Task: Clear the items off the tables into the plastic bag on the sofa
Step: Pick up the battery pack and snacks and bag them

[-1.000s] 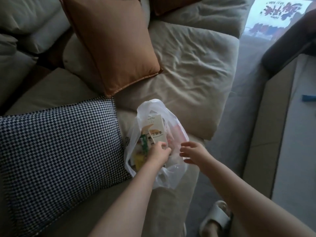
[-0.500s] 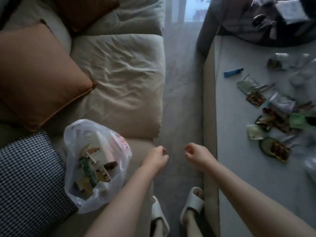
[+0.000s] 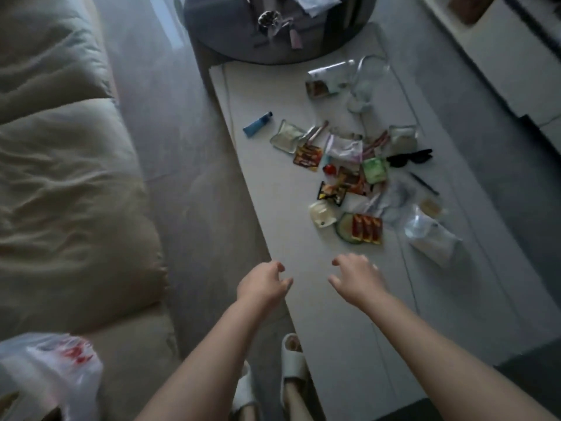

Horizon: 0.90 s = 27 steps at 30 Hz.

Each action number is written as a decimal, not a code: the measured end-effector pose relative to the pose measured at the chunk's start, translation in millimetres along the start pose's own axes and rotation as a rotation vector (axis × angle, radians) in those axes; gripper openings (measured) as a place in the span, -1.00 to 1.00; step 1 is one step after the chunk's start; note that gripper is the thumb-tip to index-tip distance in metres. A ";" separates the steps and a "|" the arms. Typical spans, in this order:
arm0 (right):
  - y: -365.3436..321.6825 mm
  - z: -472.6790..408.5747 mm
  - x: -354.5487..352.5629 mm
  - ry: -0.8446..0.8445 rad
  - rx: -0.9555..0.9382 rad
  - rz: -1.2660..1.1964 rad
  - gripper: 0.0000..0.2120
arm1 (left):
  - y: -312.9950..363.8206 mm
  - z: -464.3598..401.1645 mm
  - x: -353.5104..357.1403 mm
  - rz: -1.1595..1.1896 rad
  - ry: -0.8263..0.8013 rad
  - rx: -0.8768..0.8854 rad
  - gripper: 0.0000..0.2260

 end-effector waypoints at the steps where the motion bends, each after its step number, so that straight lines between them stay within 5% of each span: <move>1: 15.8 -0.5 -2.1 0.006 0.025 -0.011 -0.59 | 12.0 -4.3 4.8 -0.021 -0.010 0.016 -0.61; 13: 117.1 -36.6 -2.1 0.014 0.204 -0.112 -0.52 | 96.2 -92.3 22.4 -0.224 -0.019 0.145 -0.57; 27: 138.4 -178.4 19.6 0.095 0.125 -0.060 -0.48 | 134.1 -247.5 35.1 -0.342 0.116 0.139 -0.66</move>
Point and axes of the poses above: each hand's wrist, its own z-axis away from the middle knuckle, its own x-axis out of the palm, y = z × x, the point moved 6 cm from there along -z, towards the middle knuckle, and after that the axes turned 2 degrees about -y, right-handed, at the moved point
